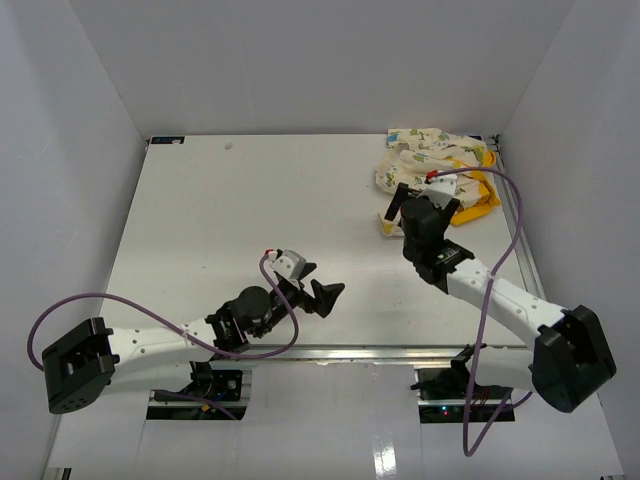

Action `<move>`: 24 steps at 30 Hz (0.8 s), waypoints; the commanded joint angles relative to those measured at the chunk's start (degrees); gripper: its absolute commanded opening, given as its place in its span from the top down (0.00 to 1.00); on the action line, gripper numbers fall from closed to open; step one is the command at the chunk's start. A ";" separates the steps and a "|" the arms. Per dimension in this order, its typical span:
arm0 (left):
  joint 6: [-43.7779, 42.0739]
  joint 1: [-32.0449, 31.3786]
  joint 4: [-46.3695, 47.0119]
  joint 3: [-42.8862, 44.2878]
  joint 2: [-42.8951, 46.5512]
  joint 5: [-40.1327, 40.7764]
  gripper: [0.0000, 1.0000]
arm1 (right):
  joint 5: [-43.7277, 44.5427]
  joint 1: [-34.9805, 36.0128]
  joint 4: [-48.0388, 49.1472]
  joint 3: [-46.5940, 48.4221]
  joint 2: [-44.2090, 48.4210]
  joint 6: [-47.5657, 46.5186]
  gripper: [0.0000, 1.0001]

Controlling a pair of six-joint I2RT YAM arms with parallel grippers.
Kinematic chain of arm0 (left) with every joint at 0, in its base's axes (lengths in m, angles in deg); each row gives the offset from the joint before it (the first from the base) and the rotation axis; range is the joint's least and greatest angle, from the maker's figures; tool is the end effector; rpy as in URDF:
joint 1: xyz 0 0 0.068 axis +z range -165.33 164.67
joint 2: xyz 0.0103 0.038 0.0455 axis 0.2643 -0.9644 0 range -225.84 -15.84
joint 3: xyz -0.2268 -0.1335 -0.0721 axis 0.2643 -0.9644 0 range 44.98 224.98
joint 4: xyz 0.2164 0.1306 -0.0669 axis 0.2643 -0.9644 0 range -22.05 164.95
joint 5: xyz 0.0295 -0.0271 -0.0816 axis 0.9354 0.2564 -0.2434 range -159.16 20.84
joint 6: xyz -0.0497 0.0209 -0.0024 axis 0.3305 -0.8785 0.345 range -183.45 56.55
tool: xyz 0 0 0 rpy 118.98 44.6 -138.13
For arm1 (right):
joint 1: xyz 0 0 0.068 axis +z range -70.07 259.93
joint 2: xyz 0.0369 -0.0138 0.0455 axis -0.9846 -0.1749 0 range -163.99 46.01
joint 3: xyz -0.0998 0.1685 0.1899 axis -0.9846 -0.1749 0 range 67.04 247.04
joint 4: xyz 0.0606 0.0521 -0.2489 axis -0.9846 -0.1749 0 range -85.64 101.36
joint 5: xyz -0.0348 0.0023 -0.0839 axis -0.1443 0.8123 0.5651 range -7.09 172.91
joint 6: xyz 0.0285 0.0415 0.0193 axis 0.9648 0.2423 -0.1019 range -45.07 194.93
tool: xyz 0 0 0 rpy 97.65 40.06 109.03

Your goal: Zip up the jacket

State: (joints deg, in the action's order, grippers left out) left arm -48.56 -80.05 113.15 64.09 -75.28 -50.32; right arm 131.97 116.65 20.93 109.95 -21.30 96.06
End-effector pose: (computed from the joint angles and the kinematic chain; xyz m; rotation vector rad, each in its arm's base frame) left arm 0.1038 -0.1931 0.2240 0.4547 1.6037 -0.8056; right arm 0.2245 0.1340 0.2856 0.3487 1.7041 -0.0447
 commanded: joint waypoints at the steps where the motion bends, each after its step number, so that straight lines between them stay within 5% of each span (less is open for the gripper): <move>1: 0.56 -0.06 1.00 -0.68 1.99 1.34 0.02 | -8.00 -6.19 0.33 6.82 -9.36 4.65 0.10; 4: 1.25 -0.06 1.09 -0.84 2.47 1.31 0.02 | -13.16 -8.30 1.39 12.75 -18.45 2.60 0.10; 13: 1.78 -0.06 0.46 -0.79 2.92 0.34 0.02 | -3.90 -8.62 -6.58 36.56 -41.00 2.64 0.10; 17: 1.45 -0.06 2.25 -2.37 3.40 0.47 0.04 | -8.52 -10.50 -13.91 46.74 -50.81 5.32 0.10; 24: 2.14 -0.06 1.65 -0.80 1.38 -2.37 0.07 | -9.28 -11.83 -21.77 49.84 -55.99 9.27 0.06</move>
State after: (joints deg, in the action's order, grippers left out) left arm -47.33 -80.06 113.95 62.45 -73.62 -49.93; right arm 121.39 105.65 4.40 156.85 -76.67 103.06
